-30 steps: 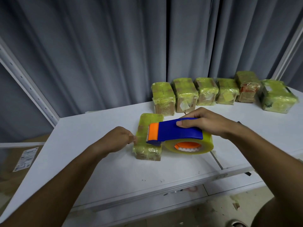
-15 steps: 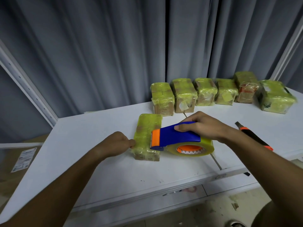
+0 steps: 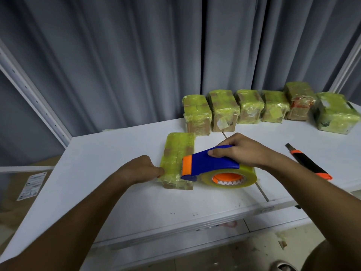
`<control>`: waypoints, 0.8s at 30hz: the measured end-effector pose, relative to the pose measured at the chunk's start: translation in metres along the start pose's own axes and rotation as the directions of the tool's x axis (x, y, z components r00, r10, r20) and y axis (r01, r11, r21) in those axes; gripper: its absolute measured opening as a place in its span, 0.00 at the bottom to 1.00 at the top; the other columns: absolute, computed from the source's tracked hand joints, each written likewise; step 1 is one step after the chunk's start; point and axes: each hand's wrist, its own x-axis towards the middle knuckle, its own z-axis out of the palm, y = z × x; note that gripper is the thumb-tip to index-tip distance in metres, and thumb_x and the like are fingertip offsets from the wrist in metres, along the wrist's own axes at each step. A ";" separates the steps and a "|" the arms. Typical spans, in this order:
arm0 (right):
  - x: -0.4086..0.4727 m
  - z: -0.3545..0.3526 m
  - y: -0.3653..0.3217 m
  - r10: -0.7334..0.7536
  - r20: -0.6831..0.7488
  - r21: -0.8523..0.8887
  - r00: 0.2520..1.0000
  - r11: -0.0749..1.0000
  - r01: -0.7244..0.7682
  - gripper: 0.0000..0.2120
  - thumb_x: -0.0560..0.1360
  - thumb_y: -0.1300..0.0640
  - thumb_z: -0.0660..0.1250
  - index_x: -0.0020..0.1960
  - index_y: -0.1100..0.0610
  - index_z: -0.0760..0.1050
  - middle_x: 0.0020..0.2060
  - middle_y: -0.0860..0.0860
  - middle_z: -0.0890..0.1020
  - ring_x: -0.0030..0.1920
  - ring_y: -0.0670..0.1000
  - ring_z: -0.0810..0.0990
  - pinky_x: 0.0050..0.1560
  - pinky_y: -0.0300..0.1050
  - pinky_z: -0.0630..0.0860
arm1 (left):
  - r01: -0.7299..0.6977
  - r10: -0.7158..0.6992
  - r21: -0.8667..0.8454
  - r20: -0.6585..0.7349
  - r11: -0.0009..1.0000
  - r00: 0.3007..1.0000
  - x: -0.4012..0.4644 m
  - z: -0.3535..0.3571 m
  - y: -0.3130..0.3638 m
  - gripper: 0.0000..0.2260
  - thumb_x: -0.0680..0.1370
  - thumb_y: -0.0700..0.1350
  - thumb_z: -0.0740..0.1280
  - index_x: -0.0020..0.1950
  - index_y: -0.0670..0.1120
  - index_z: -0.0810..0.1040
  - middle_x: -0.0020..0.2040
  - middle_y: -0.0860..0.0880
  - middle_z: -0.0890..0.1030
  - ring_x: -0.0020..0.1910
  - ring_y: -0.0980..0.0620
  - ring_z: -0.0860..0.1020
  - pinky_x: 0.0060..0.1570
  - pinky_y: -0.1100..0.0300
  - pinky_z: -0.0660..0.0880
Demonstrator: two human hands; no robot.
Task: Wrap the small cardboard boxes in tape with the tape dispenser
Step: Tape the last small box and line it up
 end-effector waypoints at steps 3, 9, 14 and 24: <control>0.000 0.000 0.000 -0.003 -0.003 -0.014 1.000 1.000 0.003 0.14 0.76 0.43 0.72 0.45 0.54 0.86 0.38 0.49 0.87 0.42 0.50 0.86 0.47 0.47 0.79 | -0.002 0.002 0.072 0.000 0.997 1.000 0.001 -0.002 0.002 0.18 0.72 0.58 0.69 0.33 0.45 0.71 0.30 0.50 0.74 0.31 0.51 0.72 0.37 0.57 0.70; -0.001 0.002 0.000 -0.013 -0.014 -0.043 1.000 0.999 0.012 0.15 0.77 0.43 0.71 0.43 0.54 0.86 0.36 0.48 0.87 0.37 0.46 0.84 0.43 0.44 0.77 | -0.052 0.052 0.287 0.008 0.957 0.999 0.000 -0.003 0.006 0.18 0.76 0.61 0.62 0.42 0.47 0.78 0.27 0.56 0.82 0.42 0.55 0.80 0.56 0.53 0.77; 0.000 0.002 -0.001 -0.007 -0.017 -0.058 1.000 0.998 0.006 0.16 0.76 0.43 0.71 0.44 0.55 0.86 0.37 0.49 0.87 0.37 0.46 0.84 0.43 0.44 0.78 | -0.048 0.033 0.374 0.047 0.926 0.998 0.003 -0.004 0.007 0.19 0.78 0.64 0.60 0.45 0.48 0.74 0.28 0.57 0.82 0.45 0.56 0.79 0.58 0.52 0.75; 0.001 0.001 -0.001 0.013 -0.025 -0.067 1.000 0.998 -0.015 0.17 0.76 0.42 0.71 0.45 0.56 0.86 0.39 0.51 0.87 0.43 0.52 0.85 0.46 0.47 0.79 | -0.003 -0.022 0.502 0.044 0.865 0.999 0.002 -0.007 0.002 0.32 0.73 0.76 0.52 0.41 0.48 0.77 0.27 0.54 0.82 0.39 0.54 0.81 0.57 0.52 0.75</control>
